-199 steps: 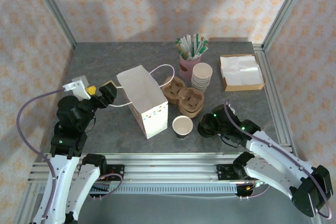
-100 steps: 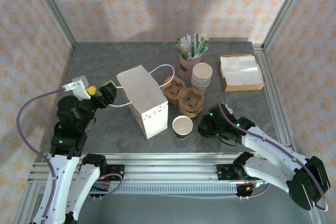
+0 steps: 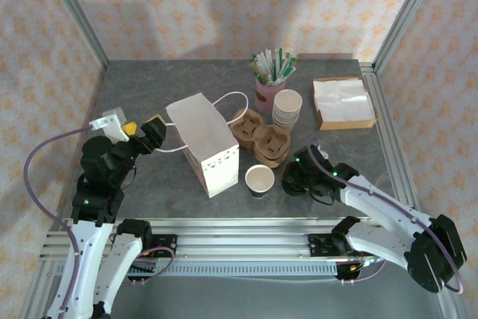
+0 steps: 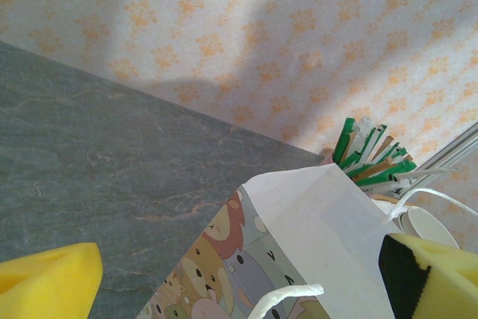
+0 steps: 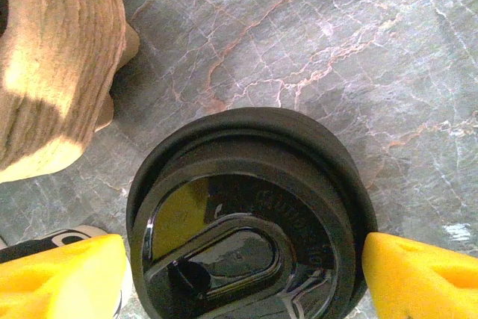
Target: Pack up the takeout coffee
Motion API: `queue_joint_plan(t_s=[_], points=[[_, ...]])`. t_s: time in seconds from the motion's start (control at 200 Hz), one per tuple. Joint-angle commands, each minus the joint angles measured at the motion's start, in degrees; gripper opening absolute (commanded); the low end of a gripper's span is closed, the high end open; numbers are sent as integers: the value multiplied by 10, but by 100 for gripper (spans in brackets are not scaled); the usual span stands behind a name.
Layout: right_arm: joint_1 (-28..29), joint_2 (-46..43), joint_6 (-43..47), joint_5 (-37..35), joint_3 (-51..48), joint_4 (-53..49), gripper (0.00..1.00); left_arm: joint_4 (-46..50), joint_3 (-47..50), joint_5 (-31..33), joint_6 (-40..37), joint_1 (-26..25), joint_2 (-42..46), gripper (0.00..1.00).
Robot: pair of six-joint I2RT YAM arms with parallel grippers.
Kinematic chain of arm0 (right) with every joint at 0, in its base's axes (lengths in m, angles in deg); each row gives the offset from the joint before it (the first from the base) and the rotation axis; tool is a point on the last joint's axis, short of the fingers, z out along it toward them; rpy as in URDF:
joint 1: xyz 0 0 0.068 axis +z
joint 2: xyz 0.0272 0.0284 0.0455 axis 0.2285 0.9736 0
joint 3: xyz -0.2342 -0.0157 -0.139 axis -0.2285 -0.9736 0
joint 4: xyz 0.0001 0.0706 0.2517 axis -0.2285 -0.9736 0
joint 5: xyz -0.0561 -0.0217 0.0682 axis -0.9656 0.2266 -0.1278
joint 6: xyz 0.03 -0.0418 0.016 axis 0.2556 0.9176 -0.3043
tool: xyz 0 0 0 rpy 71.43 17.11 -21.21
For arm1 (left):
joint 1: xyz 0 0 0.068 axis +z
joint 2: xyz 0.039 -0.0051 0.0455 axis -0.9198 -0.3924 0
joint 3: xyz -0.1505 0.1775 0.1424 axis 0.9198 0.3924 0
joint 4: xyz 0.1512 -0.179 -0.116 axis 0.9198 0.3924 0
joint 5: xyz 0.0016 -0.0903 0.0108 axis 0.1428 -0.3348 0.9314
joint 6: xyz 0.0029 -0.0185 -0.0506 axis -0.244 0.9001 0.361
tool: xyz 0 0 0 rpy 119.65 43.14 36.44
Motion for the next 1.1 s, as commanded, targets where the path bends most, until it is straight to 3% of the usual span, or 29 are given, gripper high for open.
queue_joint_plan(t_s=[0.0, 0.821, 1.096], points=[[-3, 10, 15, -24, 23, -16, 82, -5, 5, 10, -6, -4, 1, 97], [-2, 65, 36, -39, 47, -35, 81, -4, 5, 13, -6, -4, 3, 97], [-2, 52, 37, -34, 59, -44, 72, -3, 5, 14, -7, -3, 3, 97]])
